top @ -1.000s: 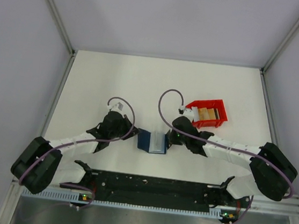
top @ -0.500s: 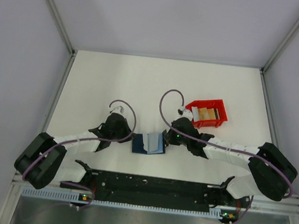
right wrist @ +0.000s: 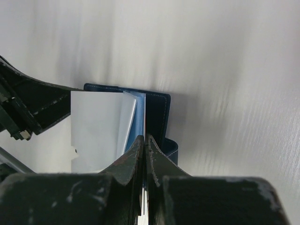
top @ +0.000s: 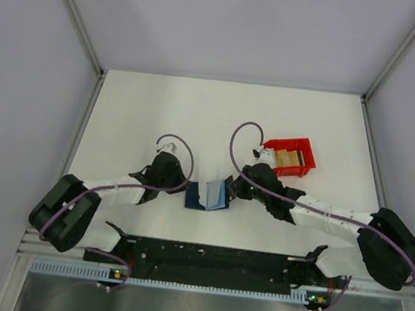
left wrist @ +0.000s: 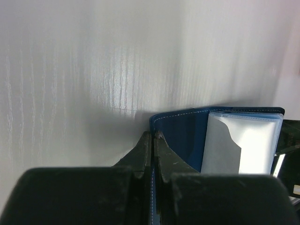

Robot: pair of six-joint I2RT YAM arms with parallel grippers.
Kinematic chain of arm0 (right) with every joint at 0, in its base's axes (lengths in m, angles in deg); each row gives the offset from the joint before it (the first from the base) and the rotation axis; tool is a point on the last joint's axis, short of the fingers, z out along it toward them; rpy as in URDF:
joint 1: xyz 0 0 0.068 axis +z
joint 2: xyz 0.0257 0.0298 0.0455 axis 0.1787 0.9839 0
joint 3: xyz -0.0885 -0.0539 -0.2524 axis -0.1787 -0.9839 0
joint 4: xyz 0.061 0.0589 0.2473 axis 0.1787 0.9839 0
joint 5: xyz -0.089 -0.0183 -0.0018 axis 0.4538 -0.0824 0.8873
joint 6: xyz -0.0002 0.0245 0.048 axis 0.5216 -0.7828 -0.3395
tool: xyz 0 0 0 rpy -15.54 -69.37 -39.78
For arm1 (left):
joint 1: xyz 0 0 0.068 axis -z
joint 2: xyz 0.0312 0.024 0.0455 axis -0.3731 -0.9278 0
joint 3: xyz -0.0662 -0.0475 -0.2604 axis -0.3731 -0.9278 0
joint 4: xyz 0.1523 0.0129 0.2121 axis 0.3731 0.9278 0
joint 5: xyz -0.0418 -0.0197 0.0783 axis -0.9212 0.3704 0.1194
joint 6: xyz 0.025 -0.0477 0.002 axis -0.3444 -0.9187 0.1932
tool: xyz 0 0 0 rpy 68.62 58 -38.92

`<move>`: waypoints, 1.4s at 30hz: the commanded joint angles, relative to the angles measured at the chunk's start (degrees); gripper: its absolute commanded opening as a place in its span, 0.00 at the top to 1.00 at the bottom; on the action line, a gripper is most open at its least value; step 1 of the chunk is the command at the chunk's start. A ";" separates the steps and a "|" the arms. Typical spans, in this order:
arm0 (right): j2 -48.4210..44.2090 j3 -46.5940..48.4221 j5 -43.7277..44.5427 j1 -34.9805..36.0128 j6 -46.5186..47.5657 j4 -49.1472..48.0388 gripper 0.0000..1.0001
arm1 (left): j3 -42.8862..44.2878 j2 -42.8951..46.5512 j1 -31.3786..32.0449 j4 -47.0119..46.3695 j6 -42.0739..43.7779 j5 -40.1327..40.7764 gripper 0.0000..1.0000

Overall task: Put the credit cards into the card holder
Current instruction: Turn over the card slot in the card holder.

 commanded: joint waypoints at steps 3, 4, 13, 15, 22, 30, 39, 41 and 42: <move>-3.21 0.39 2.50 -0.59 -1.00 -2.10 1.00 | -0.66 -0.95 0.13 2.02 1.87 1.28 1.00; -3.21 0.48 2.24 -0.59 -1.27 -2.28 1.00 | -0.66 -0.95 0.05 1.93 1.78 1.28 1.00; 2.22 0.30 -2.94 -0.59 -2.06 -6.84 1.00 | -0.58 -0.69 0.13 1.57 1.96 1.28 1.00; 3.29 1.09 -5.75 -0.50 -1.89 -8.24 1.00 | -0.66 -0.69 0.13 1.31 1.96 1.28 1.00; 6.71 2.59 -10.84 -0.50 -2.06 -12.29 1.00 | -0.23 -0.86 0.13 1.22 1.87 -0.39 1.00; 12.07 4.08 -13.23 0.12 -2.85 -13.44 1.00 | -0.05 -0.60 0.13 1.22 1.87 -0.56 1.00; 16.65 4.52 -12.71 0.64 -4.52 -15.03 1.00 | 0.21 0.28 0.13 2.62 1.69 0.22 0.66; 16.74 4.08 -10.96 0.65 -5.22 -13.98 1.00 | 0.30 1.59 0.13 4.29 1.52 2.40 0.53; 16.65 4.08 -10.25 0.73 -5.40 -13.27 1.00 | 0.21 2.29 0.05 5.17 1.43 2.94 0.47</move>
